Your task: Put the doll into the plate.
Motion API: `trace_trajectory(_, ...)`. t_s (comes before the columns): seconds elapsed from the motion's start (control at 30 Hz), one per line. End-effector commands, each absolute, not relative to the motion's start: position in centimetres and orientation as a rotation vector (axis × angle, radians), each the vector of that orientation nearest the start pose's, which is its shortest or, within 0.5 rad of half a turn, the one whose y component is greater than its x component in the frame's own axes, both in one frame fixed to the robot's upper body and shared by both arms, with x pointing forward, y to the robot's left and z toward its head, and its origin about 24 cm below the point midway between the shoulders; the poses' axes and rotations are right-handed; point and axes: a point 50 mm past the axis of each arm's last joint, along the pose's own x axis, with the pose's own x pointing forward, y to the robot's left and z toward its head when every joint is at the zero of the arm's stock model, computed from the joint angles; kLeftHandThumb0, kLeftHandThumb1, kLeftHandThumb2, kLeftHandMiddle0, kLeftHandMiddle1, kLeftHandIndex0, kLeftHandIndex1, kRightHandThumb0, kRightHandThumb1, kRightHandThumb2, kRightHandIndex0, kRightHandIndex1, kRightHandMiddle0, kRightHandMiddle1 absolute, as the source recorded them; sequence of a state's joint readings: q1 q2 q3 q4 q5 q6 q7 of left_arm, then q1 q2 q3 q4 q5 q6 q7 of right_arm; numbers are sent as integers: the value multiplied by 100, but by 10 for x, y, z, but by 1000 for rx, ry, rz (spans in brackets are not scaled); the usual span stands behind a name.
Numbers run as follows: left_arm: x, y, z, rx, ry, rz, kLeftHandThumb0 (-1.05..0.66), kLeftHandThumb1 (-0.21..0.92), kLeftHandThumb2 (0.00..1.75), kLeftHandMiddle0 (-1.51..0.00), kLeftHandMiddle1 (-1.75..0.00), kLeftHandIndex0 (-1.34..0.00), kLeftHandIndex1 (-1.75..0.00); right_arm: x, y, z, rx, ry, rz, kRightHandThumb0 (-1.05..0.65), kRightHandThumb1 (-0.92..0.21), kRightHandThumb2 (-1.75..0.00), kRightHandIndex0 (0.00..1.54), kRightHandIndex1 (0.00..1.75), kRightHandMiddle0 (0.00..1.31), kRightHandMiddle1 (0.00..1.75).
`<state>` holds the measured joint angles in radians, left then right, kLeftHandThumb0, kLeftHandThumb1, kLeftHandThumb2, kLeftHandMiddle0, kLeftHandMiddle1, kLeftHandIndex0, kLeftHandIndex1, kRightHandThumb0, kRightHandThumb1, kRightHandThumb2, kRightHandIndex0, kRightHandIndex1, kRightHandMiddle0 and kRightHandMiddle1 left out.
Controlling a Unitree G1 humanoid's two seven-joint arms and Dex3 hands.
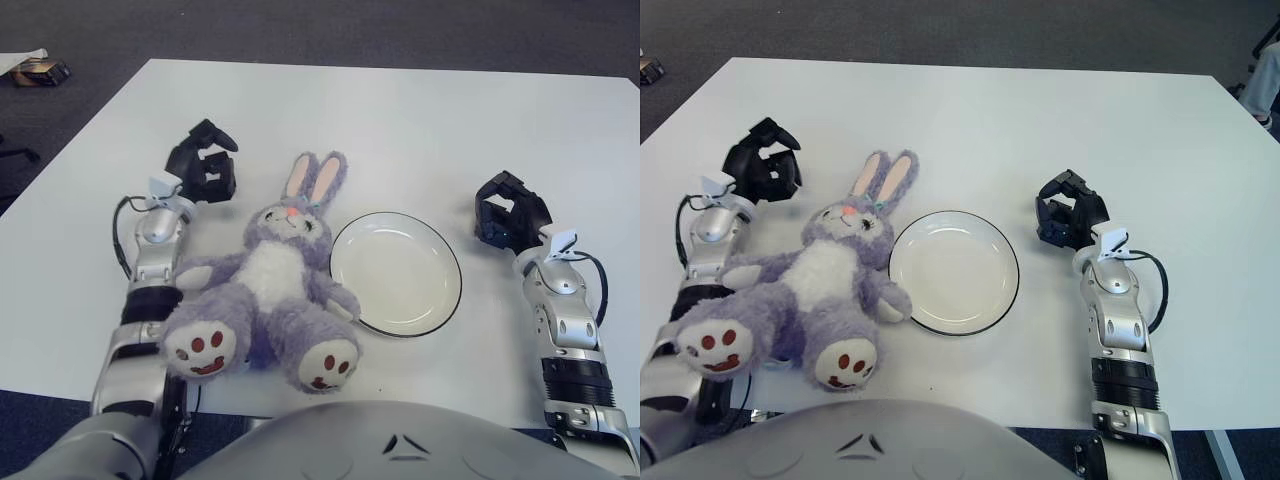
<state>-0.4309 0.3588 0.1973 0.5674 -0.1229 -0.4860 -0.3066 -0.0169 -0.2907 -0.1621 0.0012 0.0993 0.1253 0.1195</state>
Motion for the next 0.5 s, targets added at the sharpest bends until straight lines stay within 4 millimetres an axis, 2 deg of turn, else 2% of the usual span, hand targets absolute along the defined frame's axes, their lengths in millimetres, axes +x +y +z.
trace_trajectory(0.0, 324, 242, 118, 296, -434, -142, -43, 50, 109, -98, -175, -47, -175, 239, -233, 15, -150, 296, -27, -42, -54, -104, 97, 175, 44, 175)
trace_trajectory(0.3, 333, 248, 127, 368, -461, -175, -43, 48, 111, -97, -175, -48, -175, 240, -231, 14, -135, 294, -28, -42, -54, -104, 98, 175, 44, 175)
trace_trajectory(0.47, 337, 251, 132, 396, -469, -213, -42, 53, 105, -91, -175, -45, -175, 239, -231, 14, -141, 290, -24, -42, -54, -104, 99, 175, 45, 175)
